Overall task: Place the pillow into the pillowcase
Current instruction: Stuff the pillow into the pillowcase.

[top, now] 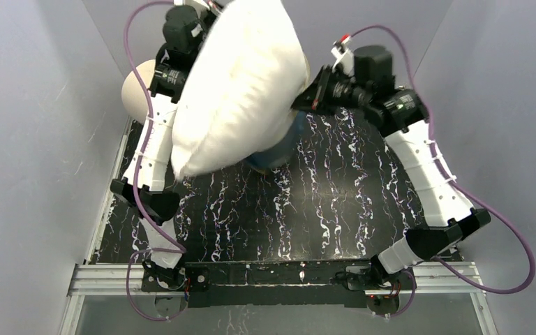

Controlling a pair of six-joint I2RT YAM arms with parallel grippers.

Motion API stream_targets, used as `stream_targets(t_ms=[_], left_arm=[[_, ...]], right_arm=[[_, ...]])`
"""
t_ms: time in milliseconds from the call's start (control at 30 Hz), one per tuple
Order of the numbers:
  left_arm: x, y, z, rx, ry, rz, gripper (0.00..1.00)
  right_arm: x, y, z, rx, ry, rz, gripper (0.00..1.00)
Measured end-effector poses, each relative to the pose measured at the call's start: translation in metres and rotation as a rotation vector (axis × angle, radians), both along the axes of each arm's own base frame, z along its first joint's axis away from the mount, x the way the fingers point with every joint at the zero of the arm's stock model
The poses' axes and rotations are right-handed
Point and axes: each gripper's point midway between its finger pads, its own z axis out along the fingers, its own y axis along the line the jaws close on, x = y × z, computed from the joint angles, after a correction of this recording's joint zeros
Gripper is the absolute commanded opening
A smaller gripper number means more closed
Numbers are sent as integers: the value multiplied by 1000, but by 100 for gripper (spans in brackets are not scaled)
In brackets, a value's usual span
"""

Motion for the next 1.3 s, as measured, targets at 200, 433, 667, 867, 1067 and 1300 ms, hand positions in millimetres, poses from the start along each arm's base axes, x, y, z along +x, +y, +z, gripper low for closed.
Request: stream_targets(t_ms=[200,433,667,867,1067,1300], left_arm=[[39,25,-122,164,301,120,0],[-11,8,-139,271,350,62,0],[-5,9,-49,153,139,28,0],[-58,13,-97,210,231,14,0],[-37,-13,-81,229,230,-34,0],[37,3,-112,165,280,31,0]], right_arm=[[37,-48,64,116,-56,-105,1],[20,-44,15,165,54,-80,1],[1,-37,0,150,170,-37,1],[74,-67,56,98,-11,-177,1],[52,-66,21,61,-13,-196,1],[-8,-26,24,157,121,13,1]])
